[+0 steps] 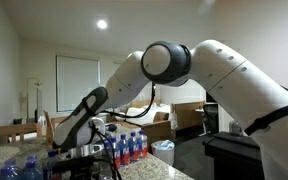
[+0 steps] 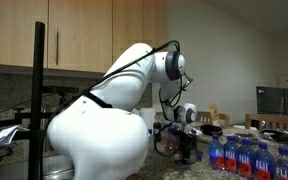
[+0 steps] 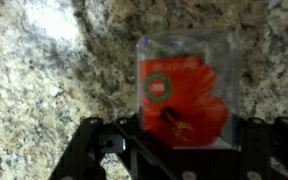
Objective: Pick up the bottles laying on the table and put them upright on the left and right side of the table
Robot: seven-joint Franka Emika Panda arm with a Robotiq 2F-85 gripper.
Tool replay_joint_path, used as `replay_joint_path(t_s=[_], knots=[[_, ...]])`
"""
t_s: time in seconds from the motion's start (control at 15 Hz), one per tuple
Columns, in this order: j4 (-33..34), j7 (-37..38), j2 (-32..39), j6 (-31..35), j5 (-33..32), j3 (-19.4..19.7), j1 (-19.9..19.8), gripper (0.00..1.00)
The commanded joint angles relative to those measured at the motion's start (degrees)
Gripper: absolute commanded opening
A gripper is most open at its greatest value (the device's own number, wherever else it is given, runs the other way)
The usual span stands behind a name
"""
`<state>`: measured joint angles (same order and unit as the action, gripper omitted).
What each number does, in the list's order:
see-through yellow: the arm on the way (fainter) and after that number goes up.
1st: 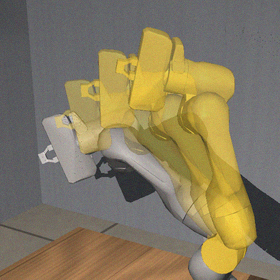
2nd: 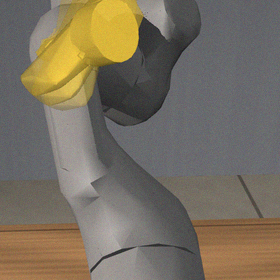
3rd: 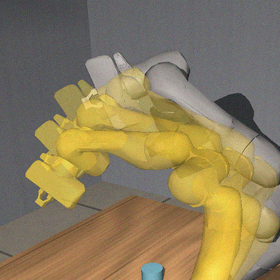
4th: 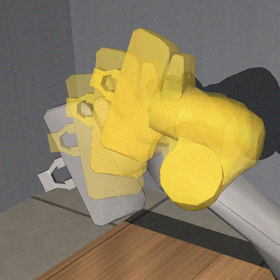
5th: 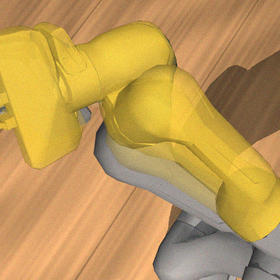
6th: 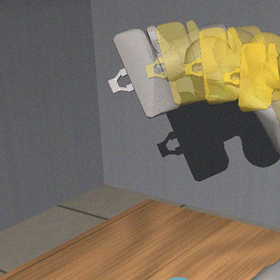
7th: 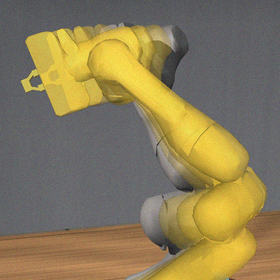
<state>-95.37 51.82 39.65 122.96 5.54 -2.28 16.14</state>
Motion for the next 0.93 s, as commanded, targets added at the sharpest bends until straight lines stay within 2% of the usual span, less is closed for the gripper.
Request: replay_joint_path(t_s=[0.0,0.33,0.47,0.53,0.67,0.73,0.87], knots=[[-8.24,5.63,-0.70,7.13,0.73,0.06,2.71,0.53],[-19.95,26.21,-6.95,22.83,-5.46,5.06,10.02,0.53],[-23.23,34.47,-8.31,27.01,-8.65,10.22,15.51,0.64],[-24.64,38.48,-8.82,28.48,-10.18,12.92,18.27,0.63],[-26.96,46.78,-9.73,29.60,-13.09,18.92,24.54,0.60],[-27.71,50.96,-10.33,28.86,-14.74,21.76,27.63,0.54],[-28.64,58.39,-11.58,25.30,-18.42,26.06,32.62,0.58]])
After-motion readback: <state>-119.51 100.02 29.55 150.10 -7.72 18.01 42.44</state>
